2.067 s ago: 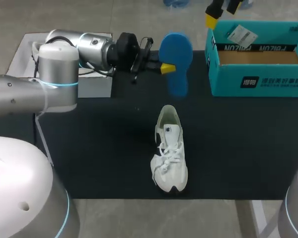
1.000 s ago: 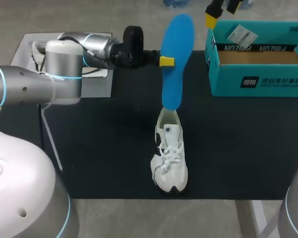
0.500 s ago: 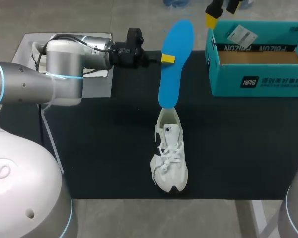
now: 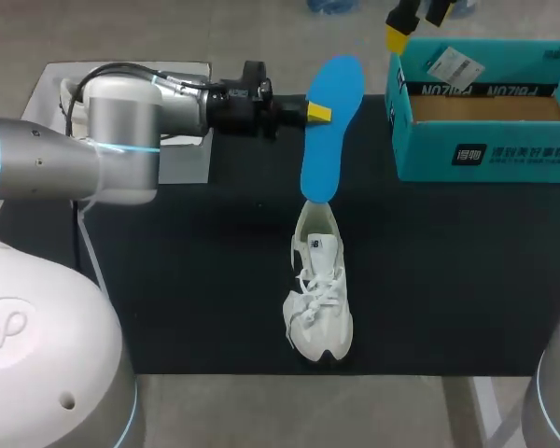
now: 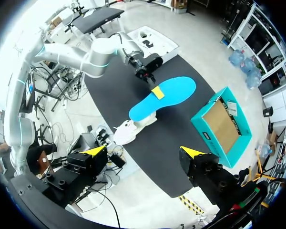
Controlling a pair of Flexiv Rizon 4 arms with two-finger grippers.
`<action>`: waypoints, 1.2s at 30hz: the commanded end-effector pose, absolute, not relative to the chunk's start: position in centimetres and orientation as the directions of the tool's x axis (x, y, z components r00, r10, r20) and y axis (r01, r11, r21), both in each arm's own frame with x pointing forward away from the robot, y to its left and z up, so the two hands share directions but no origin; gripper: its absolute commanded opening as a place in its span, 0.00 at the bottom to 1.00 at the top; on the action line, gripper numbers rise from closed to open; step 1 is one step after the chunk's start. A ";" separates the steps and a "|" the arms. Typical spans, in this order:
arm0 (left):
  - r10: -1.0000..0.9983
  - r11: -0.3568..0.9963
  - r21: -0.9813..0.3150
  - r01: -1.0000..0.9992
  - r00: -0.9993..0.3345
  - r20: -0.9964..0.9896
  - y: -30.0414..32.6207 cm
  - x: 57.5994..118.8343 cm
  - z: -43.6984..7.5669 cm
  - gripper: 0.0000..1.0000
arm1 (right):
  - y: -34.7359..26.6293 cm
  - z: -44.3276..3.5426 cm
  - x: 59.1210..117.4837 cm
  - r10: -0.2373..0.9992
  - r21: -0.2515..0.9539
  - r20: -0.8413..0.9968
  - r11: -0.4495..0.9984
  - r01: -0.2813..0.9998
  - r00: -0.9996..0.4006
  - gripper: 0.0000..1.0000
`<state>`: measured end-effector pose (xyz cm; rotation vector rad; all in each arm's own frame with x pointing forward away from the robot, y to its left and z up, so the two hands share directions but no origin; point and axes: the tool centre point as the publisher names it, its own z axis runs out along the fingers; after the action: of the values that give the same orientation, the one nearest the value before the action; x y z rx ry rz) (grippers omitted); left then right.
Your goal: Take the shoe out of the shoebox, open the shoe tongue, remove and reinsert the insole, then place the shoe into the shoebox
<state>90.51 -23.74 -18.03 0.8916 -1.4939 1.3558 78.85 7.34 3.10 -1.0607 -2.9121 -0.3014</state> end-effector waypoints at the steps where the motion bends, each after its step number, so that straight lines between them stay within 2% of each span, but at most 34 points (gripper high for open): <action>1: 0.063 0.105 -0.341 -0.934 -0.336 0.940 -23.3 89.9 -17.9 0.00 | 7.4 3.1 79.0 0.635 0.169 0.092 0.749 0.640 -0.767 1.00; 10: 0.063 0.105 -0.341 -0.934 -0.336 0.940 -23.3 89.9 -17.9 0.00 | 8.5 3.6 78.4 0.685 0.156 0.036 0.715 0.681 -0.728 1.00; 16: 0.063 0.105 -0.341 -0.934 -0.336 0.940 -23.3 89.9 -17.9 0.00 | 10.5 3.5 77.6 0.725 0.213 0.011 0.672 0.710 -0.689 1.00; 36: 0.063 0.105 -0.341 -0.934 -0.336 0.940 -23.3 89.9 -17.9 0.00 | 10.1 3.4 77.8 0.740 0.201 0.044 0.651 0.732 -0.671 1.00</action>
<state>89.91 -23.31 -17.89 0.9050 -1.4744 1.3890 77.77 10.04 3.43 -1.2891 -2.8933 -0.3240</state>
